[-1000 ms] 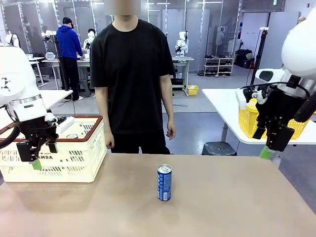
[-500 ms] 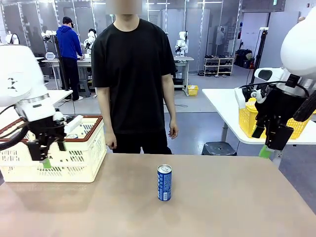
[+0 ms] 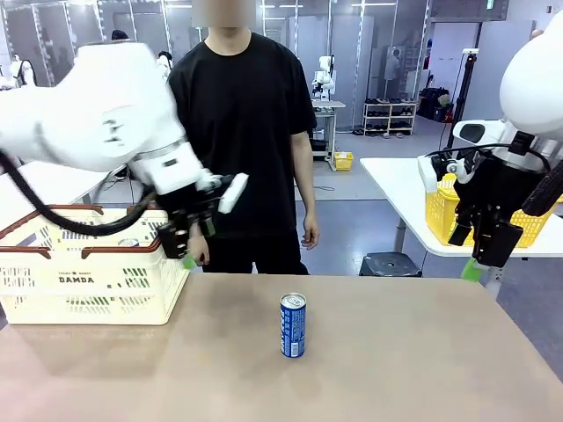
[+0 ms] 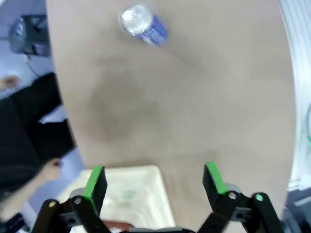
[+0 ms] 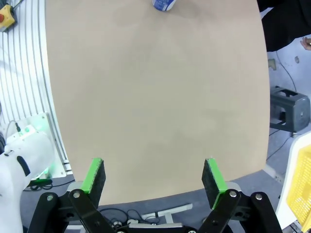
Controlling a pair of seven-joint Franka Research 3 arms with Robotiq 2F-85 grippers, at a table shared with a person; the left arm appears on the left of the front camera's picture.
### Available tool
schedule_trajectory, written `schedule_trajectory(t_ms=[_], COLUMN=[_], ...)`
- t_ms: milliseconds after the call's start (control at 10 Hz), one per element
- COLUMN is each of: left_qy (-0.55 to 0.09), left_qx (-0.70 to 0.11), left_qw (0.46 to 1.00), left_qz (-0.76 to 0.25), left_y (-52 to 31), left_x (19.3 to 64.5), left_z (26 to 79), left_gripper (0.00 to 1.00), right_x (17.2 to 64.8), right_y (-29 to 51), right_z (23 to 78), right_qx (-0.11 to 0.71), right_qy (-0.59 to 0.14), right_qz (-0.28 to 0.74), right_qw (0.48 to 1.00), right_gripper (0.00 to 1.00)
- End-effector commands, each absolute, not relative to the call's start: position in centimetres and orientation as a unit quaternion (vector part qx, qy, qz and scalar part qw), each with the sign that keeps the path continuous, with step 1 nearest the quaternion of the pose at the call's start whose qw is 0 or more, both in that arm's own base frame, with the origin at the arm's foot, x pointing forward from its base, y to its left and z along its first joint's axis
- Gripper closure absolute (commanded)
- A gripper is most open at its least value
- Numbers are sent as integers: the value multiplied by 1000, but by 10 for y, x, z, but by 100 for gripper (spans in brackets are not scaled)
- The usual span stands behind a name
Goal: Place the drinks into the Shopping basket.
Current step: Pick up one drink and place it into the Shopping basket.
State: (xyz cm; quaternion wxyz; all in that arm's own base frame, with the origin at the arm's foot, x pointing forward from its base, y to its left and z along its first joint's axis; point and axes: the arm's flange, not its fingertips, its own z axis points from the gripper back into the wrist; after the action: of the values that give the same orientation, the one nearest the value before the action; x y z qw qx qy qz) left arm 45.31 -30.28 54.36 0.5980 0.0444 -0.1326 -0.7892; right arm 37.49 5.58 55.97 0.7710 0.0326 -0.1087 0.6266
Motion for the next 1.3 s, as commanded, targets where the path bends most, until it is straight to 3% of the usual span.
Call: schedule_trajectory(t_ms=[0, 300, 700, 1200], left_qy=[-116, -106, -68, -67], left_qx=[70, 43, -27, -21], left_qw=[596, 577, 557, 551], left_qz=[-792, -809, -828, -831], left_y=[-355, -422, -454, -459], left_x=[503, 529, 509, 504], left_z=[556, 549, 524, 510], left_gripper=[0, 0, 0, 0], right_x=[376, 376, 376, 376], right_y=[55, 55, 55, 55], right_z=[562, 562, 562, 562], right_qx=[29, 29, 29, 29], right_qy=[-103, -103, -103, -103], right_qz=[629, 629, 629, 629], right_qw=[770, 770, 770, 770], right_gripper=[0, 0, 0, 0])
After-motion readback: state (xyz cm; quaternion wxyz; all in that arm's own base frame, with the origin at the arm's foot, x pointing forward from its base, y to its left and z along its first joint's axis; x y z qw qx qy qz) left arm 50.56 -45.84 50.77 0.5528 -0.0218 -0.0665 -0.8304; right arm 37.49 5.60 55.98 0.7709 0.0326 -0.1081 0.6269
